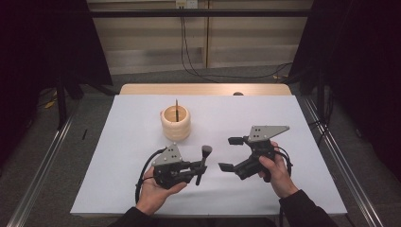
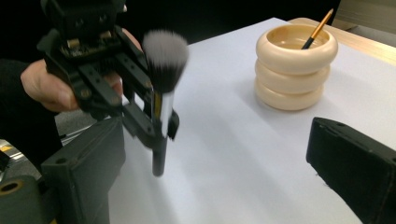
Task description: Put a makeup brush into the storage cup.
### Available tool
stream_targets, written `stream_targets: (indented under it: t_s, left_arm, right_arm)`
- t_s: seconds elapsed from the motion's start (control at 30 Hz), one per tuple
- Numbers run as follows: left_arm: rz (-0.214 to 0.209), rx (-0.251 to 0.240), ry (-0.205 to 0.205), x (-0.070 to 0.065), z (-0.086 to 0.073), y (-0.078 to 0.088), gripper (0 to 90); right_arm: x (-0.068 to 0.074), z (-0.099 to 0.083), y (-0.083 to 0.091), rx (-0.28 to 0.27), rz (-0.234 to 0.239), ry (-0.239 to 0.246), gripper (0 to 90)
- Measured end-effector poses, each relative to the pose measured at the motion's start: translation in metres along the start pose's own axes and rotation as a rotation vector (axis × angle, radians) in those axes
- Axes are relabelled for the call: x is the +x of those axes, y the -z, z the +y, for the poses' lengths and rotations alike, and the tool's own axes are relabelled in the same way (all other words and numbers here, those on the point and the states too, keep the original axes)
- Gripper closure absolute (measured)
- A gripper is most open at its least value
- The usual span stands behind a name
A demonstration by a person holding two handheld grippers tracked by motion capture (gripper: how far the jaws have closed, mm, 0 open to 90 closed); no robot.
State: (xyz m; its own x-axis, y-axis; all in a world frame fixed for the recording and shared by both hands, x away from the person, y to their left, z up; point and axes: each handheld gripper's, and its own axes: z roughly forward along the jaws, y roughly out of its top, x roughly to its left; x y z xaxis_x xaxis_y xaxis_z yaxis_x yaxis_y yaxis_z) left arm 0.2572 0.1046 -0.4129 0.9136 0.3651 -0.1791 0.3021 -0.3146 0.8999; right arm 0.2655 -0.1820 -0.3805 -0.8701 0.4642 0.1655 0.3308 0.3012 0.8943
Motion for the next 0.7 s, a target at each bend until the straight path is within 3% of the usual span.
stream_targets:
  t_s: [0.13,0.23,0.33,0.47,0.7]
  left_arm:
    - [0.012,-0.019,0.000,0.002,0.001,0.005,79.2]
    - [0.021,-0.035,0.004,0.004,0.002,0.010,79.2]
    - [0.033,-0.044,0.009,0.006,0.003,0.013,79.2]
    - [0.045,-0.051,0.006,0.008,0.006,0.018,79.2]
    - [0.074,-0.053,-0.003,0.012,0.011,0.026,79.2]
  right_arm:
    - [-0.001,-0.004,0.005,-0.022,-0.008,-0.020,4.3]
    - [0.001,-0.006,0.010,-0.057,-0.054,-0.010,4.3]
    - [0.000,-0.011,0.014,-0.068,-0.054,-0.021,2.4]
    - [0.001,-0.018,0.021,-0.103,-0.122,-0.009,2.4]
    - [0.005,-0.027,0.030,-0.146,-0.190,-0.005,1.5]
